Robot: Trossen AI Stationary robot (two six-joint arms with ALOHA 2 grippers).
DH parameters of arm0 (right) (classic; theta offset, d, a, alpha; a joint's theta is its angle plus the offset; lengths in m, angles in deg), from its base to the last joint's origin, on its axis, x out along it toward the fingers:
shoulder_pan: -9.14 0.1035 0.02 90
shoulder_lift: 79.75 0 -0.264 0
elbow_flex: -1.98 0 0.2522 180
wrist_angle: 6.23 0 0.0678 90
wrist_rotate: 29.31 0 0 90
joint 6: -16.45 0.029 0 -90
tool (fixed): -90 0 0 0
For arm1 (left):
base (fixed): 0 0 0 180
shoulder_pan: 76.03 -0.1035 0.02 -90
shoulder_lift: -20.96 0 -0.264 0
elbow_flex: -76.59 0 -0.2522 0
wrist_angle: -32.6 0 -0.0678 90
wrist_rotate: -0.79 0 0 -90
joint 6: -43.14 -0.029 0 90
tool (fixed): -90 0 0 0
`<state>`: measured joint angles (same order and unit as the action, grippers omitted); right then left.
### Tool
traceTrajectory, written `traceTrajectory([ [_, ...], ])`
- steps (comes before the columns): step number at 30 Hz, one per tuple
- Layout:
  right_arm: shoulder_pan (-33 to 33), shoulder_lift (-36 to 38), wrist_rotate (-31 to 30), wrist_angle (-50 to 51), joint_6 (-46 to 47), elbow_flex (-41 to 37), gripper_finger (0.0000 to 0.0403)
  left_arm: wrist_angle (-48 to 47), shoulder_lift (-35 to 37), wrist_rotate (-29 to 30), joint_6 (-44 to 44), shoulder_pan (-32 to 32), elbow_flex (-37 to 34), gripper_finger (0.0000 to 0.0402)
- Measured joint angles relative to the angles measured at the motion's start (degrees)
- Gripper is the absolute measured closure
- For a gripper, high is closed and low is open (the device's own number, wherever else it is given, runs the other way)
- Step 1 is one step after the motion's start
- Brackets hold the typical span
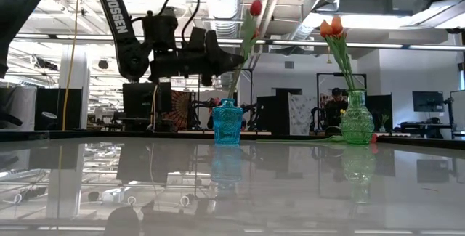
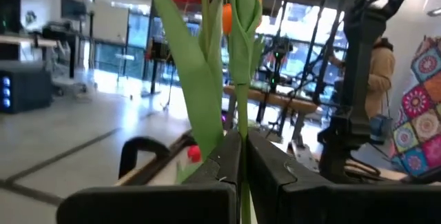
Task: Sort flowers into vase by color
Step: Put the bottom red tulip into the top blue vase, then put the red tulip into the top blue vase
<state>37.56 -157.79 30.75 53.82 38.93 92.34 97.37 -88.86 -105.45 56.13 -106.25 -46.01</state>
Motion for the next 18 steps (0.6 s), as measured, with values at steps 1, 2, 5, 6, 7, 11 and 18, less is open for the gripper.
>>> traceTrajectory([
  [1, 0.0, 0.0, 0.02, 0.0, -0.06, 0.02, 0.0241, -0.41, 0.0, -0.17, 0.2, 0.0, 0.0, 0.0401],
  [2, 0.0, 0.0, 0.02, 0.02, -0.26, 0.0, 0.0241, -0.42, 0.0, -0.59, 0.2, 0.0, 0.0, 0.0401],
  [5, 0.0, -0.01, 0.02, 0.02, -0.3, 0.02, 0.0241, -0.11, 0.0, -1.6, 0.15, 0.0, 0.0, 0.0401],
  [6, 0.0, 0.0, 0.02, 0.02, -0.31, 0.0, 0.0241, -0.12, 0.0, -2.06, 0.15, -0.05, 0.0, 0.0401],
  [7, 0.0, 0.0, 0.02, 0.02, -0.37, 0.0, 0.0241, -0.09, 0.0, -2.99, 0.15, -0.15, 0.0, 0.0401],
  [11, 0.0, 0.0, 0.0, 0.04, -0.73, 0.0, 0.0241, 0.28, 0.0, -6.84, 1.22, -0.82, 0.0, 0.0382],
  [18, -0.07, -0.02, 0.0, 0.04, -1.5, 0.0, 0.0241, 0.76, 0.02, -11.6, 7.53, -3.23, 0.0, 0.0325],
])
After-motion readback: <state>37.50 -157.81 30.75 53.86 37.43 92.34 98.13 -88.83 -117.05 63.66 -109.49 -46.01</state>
